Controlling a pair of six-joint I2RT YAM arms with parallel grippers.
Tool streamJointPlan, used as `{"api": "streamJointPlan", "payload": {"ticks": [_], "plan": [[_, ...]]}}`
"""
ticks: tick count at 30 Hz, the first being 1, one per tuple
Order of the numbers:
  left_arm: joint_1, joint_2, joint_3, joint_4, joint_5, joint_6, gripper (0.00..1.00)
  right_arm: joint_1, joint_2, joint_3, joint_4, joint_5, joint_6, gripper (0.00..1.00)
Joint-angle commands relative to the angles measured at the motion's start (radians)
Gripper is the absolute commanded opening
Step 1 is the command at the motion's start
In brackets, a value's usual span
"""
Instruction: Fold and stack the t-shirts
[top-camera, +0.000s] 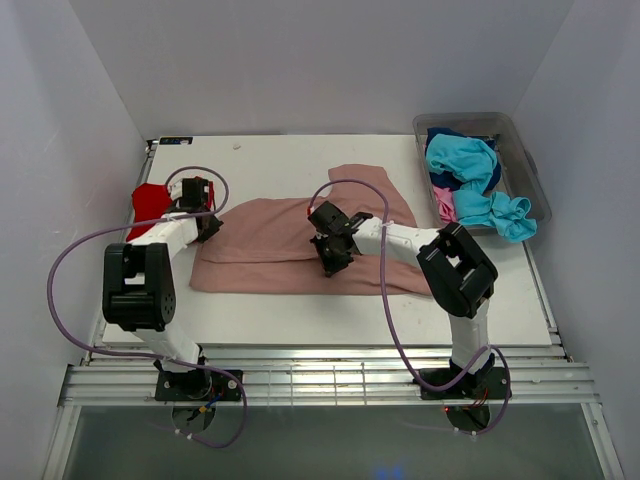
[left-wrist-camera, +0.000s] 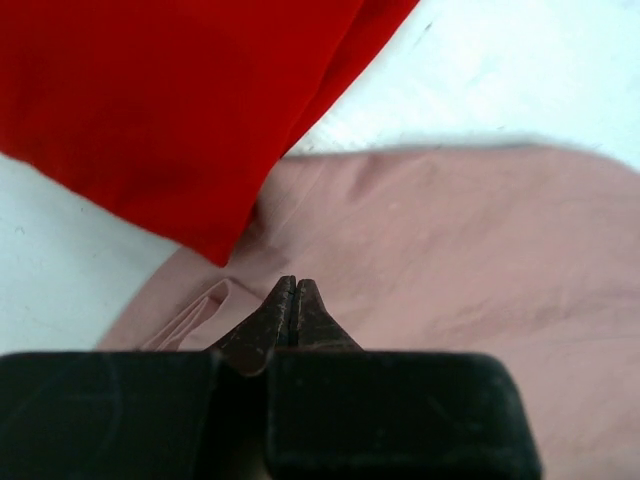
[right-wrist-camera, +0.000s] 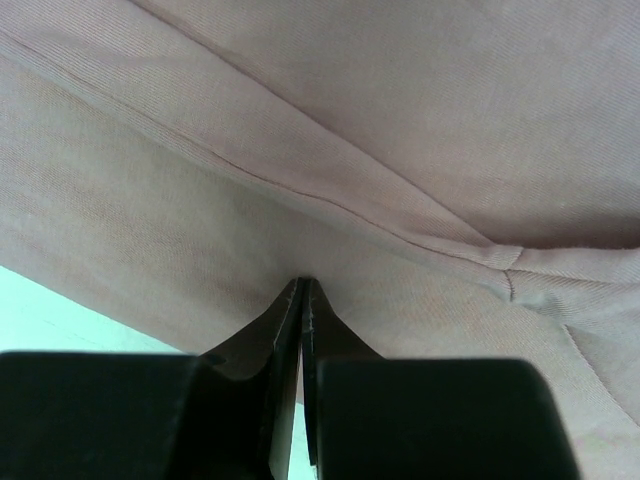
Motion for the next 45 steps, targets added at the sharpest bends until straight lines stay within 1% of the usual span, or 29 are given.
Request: {"api": "streamJointPlan", "payload": {"ticks": [1,4,5,6,8,9,10,11,12,15,17,25,29,35,37,39,40,42,43,45], "plan": [[-0.003,-0.053,0.039,0.021,0.005,0.025,0.0,0.02,0.035,-0.053,-0.096,0.006,0.005,0.08],[-0.003,-0.106,-0.013,-0.017,0.02,0.0,0.0,0.02,0.044,-0.044,-0.101,0.006,0.007,0.08],[-0.001,-0.125,-0.059,-0.026,0.025,-0.012,0.02,0.021,0.047,-0.035,-0.104,0.006,0.005,0.1],[-0.004,-0.143,-0.082,-0.034,0.04,-0.017,0.07,0.02,0.049,-0.031,-0.104,0.009,0.005,0.18],[-0.004,-0.207,-0.162,-0.057,0.048,-0.03,0.18,0.02,0.05,-0.024,-0.107,0.012,0.004,0.27],[-0.004,-0.233,-0.185,-0.06,0.048,-0.041,0.3,0.02,0.052,-0.022,-0.104,0.01,0.004,0.34],[-0.004,-0.278,-0.207,-0.069,0.046,-0.047,0.34,0.021,0.054,-0.021,-0.102,0.007,0.002,0.36],[-0.006,-0.296,-0.227,-0.072,0.045,-0.049,0.38,0.02,0.057,-0.016,-0.101,0.004,0.002,0.38],[-0.006,-0.31,-0.257,-0.077,0.043,-0.056,0.43,0.021,0.061,-0.013,-0.099,0.001,0.004,0.38],[-0.006,-0.321,-0.282,-0.088,0.04,-0.063,0.45,0.023,0.07,-0.01,-0.096,-0.014,0.004,0.38],[-0.006,-0.3,-0.284,-0.08,0.033,-0.06,0.46,0.024,0.075,-0.01,-0.093,-0.022,0.002,0.36],[-0.005,-0.212,-0.215,-0.033,0.017,-0.046,0.47,0.029,0.073,-0.033,-0.081,-0.023,0.005,0.32],[-0.006,-0.149,-0.163,-0.027,-0.001,-0.038,0.47,0.029,0.072,-0.031,-0.085,-0.023,-0.001,0.3],[-0.006,-0.108,-0.146,-0.007,-0.007,-0.035,0.47,0.03,0.084,-0.022,-0.093,-0.025,-0.007,0.29],[-0.006,-0.09,-0.141,-0.007,-0.013,-0.03,0.44,0.03,0.087,-0.021,-0.096,-0.025,-0.009,0.29],[-0.006,-0.073,-0.139,-0.005,-0.013,-0.03,0.37,0.03,0.09,-0.015,-0.101,-0.023,-0.012,0.28],[-0.006,-0.07,-0.139,-0.007,-0.015,-0.036,0.27,0.03,0.092,-0.013,-0.102,-0.025,-0.012,0.27],[-0.006,-0.071,-0.138,-0.005,-0.02,-0.043,0.15,0.03,0.093,-0.01,-0.104,-0.025,-0.013,0.27],[-0.006,-0.074,-0.132,-0.007,-0.021,-0.049,0.01,0.03,0.096,-0.005,-0.107,-0.023,-0.013,0.27],[-0.006,-0.082,-0.123,-0.007,-0.023,-0.052,0.0,0.03,0.1,-0.002,-0.11,-0.023,-0.012,0.25]]}}
